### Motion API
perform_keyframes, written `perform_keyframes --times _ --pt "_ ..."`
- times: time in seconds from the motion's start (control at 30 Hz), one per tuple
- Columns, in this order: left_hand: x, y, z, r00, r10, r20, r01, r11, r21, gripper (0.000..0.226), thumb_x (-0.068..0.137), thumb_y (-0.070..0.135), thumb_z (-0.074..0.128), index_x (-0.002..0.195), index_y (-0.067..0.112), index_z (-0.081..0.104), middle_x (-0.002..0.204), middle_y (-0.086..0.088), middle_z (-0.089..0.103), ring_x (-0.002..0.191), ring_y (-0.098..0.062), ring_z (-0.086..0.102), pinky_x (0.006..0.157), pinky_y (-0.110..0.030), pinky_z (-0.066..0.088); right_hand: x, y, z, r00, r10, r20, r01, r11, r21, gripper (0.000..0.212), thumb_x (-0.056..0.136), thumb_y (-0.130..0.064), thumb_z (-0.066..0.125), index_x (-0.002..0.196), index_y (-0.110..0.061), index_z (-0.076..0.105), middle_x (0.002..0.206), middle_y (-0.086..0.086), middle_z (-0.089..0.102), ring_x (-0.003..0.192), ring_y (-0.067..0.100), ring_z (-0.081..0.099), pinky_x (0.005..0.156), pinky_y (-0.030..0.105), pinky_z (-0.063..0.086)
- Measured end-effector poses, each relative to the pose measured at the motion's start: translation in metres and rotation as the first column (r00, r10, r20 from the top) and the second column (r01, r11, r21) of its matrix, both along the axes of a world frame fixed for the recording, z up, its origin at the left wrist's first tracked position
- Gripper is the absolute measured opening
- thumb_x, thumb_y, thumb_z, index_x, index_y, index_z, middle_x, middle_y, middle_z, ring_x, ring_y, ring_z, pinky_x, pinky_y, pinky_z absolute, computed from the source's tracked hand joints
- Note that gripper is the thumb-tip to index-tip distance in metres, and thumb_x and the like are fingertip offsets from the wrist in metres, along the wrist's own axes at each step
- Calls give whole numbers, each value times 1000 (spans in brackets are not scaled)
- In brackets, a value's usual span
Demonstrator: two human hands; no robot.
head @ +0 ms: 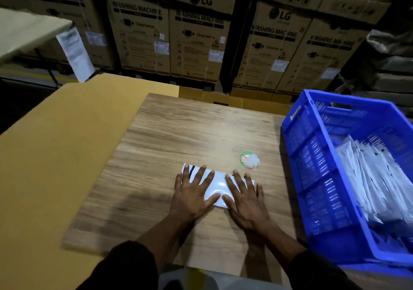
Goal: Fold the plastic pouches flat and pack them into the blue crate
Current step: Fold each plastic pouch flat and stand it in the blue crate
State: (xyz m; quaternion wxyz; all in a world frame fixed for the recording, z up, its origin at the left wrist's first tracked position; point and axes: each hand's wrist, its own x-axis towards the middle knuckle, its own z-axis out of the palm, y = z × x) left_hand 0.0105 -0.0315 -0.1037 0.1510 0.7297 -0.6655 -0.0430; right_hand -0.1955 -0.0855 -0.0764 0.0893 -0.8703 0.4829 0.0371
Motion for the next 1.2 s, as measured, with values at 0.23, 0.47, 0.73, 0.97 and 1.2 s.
perform_keyframes --times 0.23,0.47,0.73,0.97,1.2 --pt "-2 2 -3 999 31 18 -32 999 42 76 94 81 15 150 39 45 160 5 42 149 -47 27 110 -68 32 -13 -1 4 999 26 19 -27 999 36 62 100 -66 13 151 -50 -19 161 -19 -26 152 17 -20 120 52 -5" --pt "-19 11 -3 990 141 7 -141 990 31 63 104 61 17 144 32 56 154 2 49 145 -47 35 106 -73 21 -33 -6 6 998 67 13 -67 997 41 63 101 -65 15 157 -45 -6 162 -19 -21 151 14 -20 120 52 -8" --pt "-47 -9 -4 962 -266 -64 234 922 -310 42 102 20 38 130 1 63 131 -14 67 123 -29 64 108 -41 42 -8 4 -3 990 102 100 -90 989 -118 63 106 -47 11 153 -14 38 160 2 35 151 22 25 121 44 13" --pt "-45 -5 -7 970 -243 -13 238 959 -156 50 100 27 37 145 12 53 148 -3 56 138 -26 51 115 -41 35 -10 4 -11 991 74 115 -62 993 -104 59 107 -48 22 159 -21 23 165 -4 21 154 29 11 122 46 18" --pt "-14 5 -16 987 -162 16 163 976 -142 52 107 52 35 153 30 46 157 1 46 144 -35 42 115 -52 32 -13 5 -9 996 66 64 -61 996 -68 70 98 -63 -2 160 -30 3 168 -9 -4 154 26 -9 123 46 6"
